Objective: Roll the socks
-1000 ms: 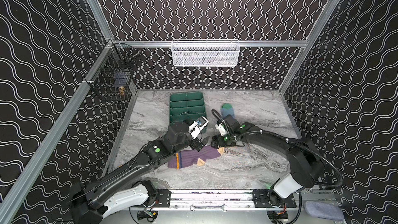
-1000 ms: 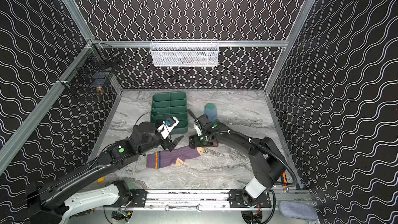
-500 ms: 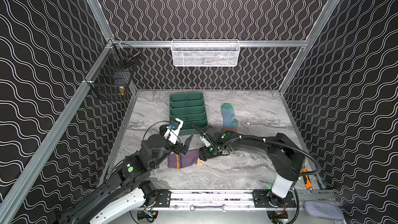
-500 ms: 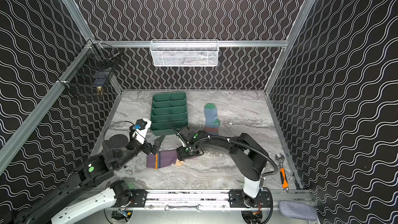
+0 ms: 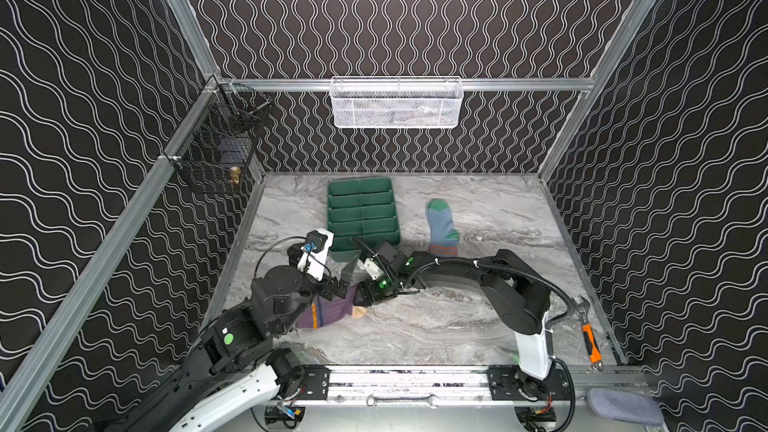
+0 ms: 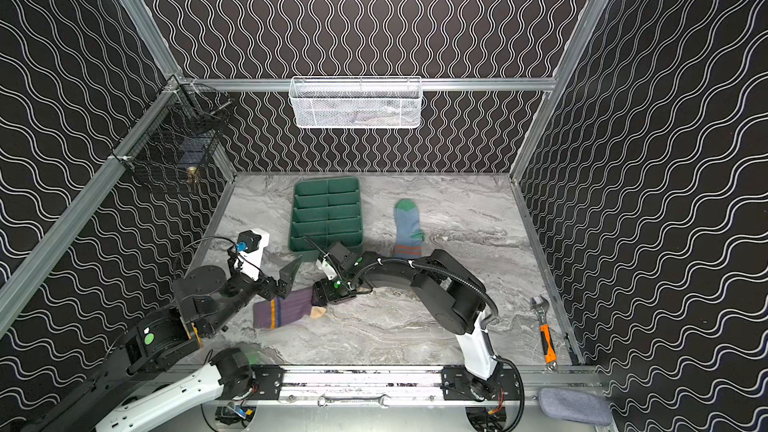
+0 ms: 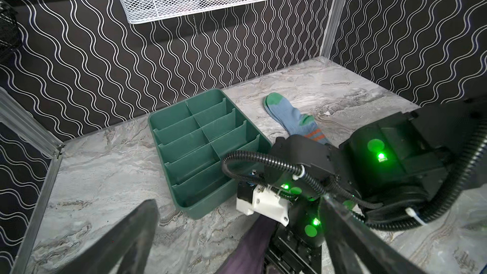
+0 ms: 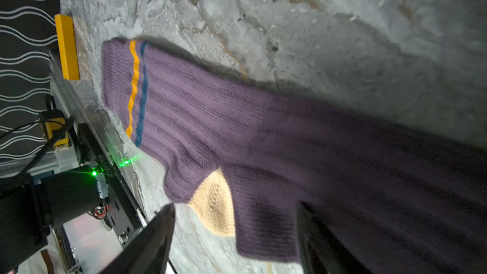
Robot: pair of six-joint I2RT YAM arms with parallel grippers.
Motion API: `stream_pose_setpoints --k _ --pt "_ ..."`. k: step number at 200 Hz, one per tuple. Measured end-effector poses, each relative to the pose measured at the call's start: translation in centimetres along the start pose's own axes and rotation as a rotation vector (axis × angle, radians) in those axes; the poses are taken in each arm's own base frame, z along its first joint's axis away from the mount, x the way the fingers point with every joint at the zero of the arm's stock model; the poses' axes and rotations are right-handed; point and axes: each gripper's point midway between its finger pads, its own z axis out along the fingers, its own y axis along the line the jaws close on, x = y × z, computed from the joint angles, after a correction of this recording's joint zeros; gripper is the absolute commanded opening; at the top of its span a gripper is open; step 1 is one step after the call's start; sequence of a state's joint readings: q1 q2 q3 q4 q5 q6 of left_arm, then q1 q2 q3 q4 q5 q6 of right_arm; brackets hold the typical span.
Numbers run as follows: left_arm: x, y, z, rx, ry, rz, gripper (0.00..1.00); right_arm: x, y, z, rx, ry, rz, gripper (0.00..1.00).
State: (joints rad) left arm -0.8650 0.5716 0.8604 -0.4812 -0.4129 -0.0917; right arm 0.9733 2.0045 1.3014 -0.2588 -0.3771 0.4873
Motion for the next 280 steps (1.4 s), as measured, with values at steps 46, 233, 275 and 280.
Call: stream_pose_setpoints --k 46,233,275,280 --pt "0.3 -3.6 2.7 0.135 0.067 0.141 0.98 -4.4 -4.2 -11.6 0.078 -0.249 0.051 0.85" --pt "7.3 -11.1 9.4 0.371 0.151 0.450 0.98 5.5 -16.1 -21.3 0.642 -0.247 -0.809 0.74" --pt "8.3 -10.4 9.4 0.344 0.164 0.484 0.98 9.1 -19.4 -18.0 0.729 -0.056 -1.023 0.75" --pt "8.5 -10.4 9.4 0.344 0.166 0.485 0.98 9.4 -19.8 -17.7 0.737 -0.041 -1.043 0.76"
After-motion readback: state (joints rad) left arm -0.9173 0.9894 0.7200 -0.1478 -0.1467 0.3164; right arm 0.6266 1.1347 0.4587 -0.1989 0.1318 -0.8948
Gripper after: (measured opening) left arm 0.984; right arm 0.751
